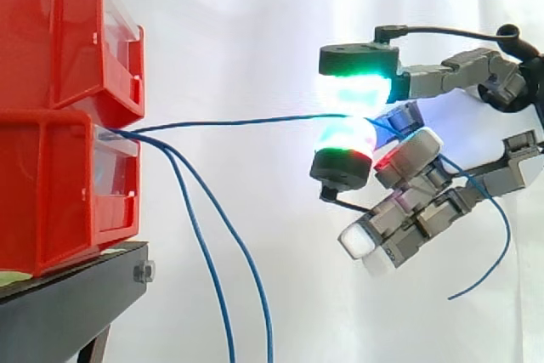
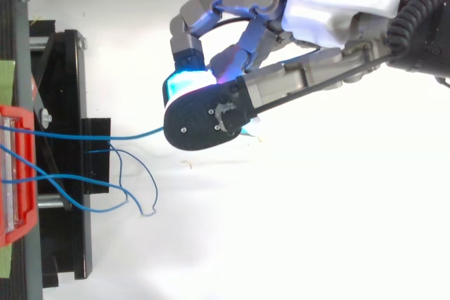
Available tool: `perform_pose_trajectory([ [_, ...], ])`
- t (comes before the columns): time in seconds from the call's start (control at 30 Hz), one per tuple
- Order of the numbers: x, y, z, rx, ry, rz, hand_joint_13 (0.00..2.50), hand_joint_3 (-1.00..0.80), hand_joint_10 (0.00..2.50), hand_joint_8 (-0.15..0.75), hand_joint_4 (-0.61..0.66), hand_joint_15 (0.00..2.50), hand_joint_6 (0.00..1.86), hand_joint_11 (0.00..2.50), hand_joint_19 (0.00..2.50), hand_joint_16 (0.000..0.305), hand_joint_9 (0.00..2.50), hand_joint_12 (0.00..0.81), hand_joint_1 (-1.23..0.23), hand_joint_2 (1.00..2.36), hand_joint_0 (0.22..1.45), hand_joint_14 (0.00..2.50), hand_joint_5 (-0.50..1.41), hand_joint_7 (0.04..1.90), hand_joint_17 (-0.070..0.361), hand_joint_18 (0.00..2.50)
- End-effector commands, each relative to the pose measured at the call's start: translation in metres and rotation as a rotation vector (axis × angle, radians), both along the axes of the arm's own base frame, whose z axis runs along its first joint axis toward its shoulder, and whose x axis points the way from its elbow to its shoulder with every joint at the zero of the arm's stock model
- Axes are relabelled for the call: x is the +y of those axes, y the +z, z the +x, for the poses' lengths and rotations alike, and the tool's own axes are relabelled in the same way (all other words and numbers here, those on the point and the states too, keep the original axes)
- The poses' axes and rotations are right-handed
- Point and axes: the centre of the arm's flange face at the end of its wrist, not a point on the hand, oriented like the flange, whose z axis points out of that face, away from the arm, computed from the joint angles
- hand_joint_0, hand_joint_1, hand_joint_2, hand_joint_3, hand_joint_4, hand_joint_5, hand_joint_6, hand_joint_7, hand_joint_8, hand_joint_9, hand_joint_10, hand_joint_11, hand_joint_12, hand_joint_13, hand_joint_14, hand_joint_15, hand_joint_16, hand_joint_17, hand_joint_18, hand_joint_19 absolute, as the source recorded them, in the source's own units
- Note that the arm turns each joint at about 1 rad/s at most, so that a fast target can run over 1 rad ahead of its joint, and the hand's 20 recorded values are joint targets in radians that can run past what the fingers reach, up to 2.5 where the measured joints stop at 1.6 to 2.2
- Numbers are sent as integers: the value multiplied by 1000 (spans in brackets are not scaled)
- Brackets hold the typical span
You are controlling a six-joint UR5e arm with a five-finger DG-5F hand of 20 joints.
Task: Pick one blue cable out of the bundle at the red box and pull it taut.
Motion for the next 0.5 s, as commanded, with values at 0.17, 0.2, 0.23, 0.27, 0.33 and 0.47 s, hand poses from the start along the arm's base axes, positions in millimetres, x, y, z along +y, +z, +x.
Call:
perform_pose_trajectory([
  [0.17, 3, 0, 1, -3, -1, 9, 770, -14, 18, 313, -56, 496, 933, 1417, 388, 52, 1314, 365, -866, 1018, 732, 19, -124, 1489, 117, 540],
  [0.2, 3, 0, 1, -3, -1, 9, 771, -13, 17, 313, -56, 497, 933, 1418, 383, 52, 1314, 365, -866, 1018, 732, 19, -124, 1489, 118, 541],
  [0.23, 3, 1, 0, -3, -1, 9, 772, -18, 18, 318, -56, 500, 933, 1415, 389, 52, 1315, 365, -867, 1018, 735, 20, -124, 1483, 117, 540],
  [0.27, 3, 1, 0, -3, -1, 9, 775, -16, 17, 312, -51, 499, 933, 1419, 388, 52, 1315, 366, -867, 1018, 735, 19, -125, 1485, 117, 543],
  [0.33, 3, -1, 1, -1, -1, 9, 776, -17, 17, 316, -52, 504, 934, 1418, 387, 52, 1316, 366, -866, 1019, 736, 19, -125, 1481, 117, 545],
  [0.47, 6, -1, 1, -1, 1, 8, 797, -28, 17, 317, -54, 506, 937, 1460, 391, 52, 1334, 367, -863, 1018, 739, 20, -127, 1461, 116, 550],
])
